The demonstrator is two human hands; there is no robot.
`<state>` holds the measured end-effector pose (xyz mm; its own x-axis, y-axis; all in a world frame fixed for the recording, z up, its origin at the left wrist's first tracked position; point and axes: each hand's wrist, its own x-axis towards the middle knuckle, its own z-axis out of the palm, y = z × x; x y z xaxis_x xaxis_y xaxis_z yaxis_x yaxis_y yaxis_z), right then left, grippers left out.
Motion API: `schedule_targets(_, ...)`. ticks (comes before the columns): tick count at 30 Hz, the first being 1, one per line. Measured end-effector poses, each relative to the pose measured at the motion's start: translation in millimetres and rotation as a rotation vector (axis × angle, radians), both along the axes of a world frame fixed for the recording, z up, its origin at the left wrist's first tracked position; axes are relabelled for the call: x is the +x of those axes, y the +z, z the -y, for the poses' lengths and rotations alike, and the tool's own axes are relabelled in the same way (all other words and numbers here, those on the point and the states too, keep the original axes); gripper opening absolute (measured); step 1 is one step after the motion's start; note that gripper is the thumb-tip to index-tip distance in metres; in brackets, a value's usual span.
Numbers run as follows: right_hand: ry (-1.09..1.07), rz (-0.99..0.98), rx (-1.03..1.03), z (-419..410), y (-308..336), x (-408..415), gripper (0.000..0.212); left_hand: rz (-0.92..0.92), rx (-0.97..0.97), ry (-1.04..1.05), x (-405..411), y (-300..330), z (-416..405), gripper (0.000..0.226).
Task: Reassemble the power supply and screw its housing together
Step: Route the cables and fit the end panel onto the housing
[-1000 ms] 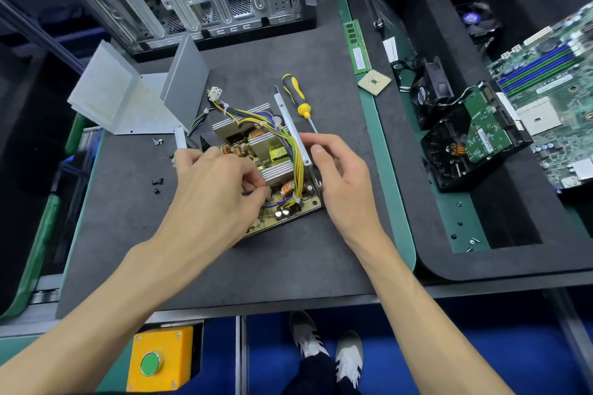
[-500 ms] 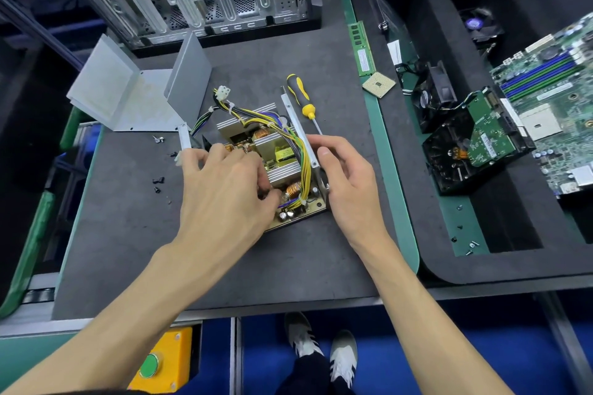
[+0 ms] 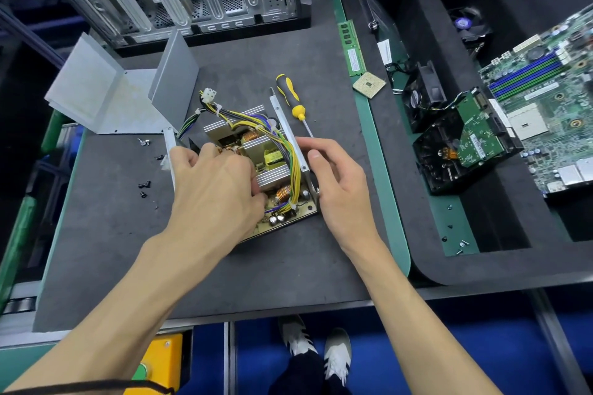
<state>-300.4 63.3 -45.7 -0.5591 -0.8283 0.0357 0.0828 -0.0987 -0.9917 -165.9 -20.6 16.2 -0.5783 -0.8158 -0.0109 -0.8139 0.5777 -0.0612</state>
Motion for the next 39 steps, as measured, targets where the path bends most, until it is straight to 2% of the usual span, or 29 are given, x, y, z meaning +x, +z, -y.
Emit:
schedule_targets(7, 0.019, -0.004, 0.004, -0.5, 1.7, -0.4, 0.028, 0.072, -0.042, -0.032, -3.0, 0.1, -3.3, 0.017)
schedule_targets(10, 0.018, -0.017, 0.017, -1.3, 5.8, 1.1, 0.027, 0.066, 0.006, -0.072, 1.1, 4.3, -3.6, 0.019)
schedule_targets(12, 0.013, -0.017, 0.028, -1.1, 7.7, 0.8, 0.026, -0.023, 0.079, -0.124, 6.4, 9.6, -2.7, 0.02)
schedule_targets(15, 0.02, 0.025, 0.064, -0.1, 10.4, -1.6, 0.027, -0.358, 0.23, -0.147, 26.0, 23.5, -0.3, 0.017)
schedule_targets(17, 0.0, 0.012, 0.086, 0.3, 19.4, -1.6, 0.027, -0.597, 0.261, -0.048, 46.7, 33.3, 5.1, 0.018)
schedule_targets(20, -0.106, -0.187, 0.036, 5.2, 47.6, 1.5, 0.022, -0.867, 0.347, 0.353, 75.3, 38.8, 26.8, 0.014)
schedule_targets(22, -0.136, -0.362, -0.068, 12.1, 75.2, 9.8, 0.022, -0.959, 0.569, 0.619, 85.0, 37.4, 41.5, 0.015)
schedule_targets(24, -0.037, -0.469, -0.12, 21.4, 101.6, 25.6, 0.021, -0.942, 0.779, 0.708, 88.3, 34.2, 48.0, 0.023)
schedule_targets(25, 0.042, -0.506, -0.073, 27.7, 111.8, 34.8, 0.021, -0.932, 0.856, 0.7, 88.9, 32.5, 47.8, 0.03)
schedule_targets(27, 0.22, -0.623, 0.178, 41.7, 121.0, 51.7, 0.023, -0.975, 0.989, 0.666, 87.7, 31.7, 43.2, 0.042)
schedule_targets(30, 0.491, -0.881, 0.544, 61.6, 116.5, 64.8, 0.024, -1.019, 1.06, 0.625, 85.2, 32.1, 38.6, 0.045)
schedule_targets(32, 0.581, -0.849, 0.673, 70.6, 112.4, 70.7, 0.025, -1.035, 1.07, 0.621, 86.2, 31.9, 39.2, 0.046)
schedule_targets(34, 0.581, -0.788, 0.709, 75.3, 107.0, 73.4, 0.028, -1.066, 1.088, 0.618, 88.9, 31.4, 39.0, 0.051)
schedule_targets(39, 0.466, -0.605, 0.65, 79.6, 95.5, 70.9, 0.018, -1.126, 1.147, 0.582, 95.7, 25.6, 37.5, 0.084)
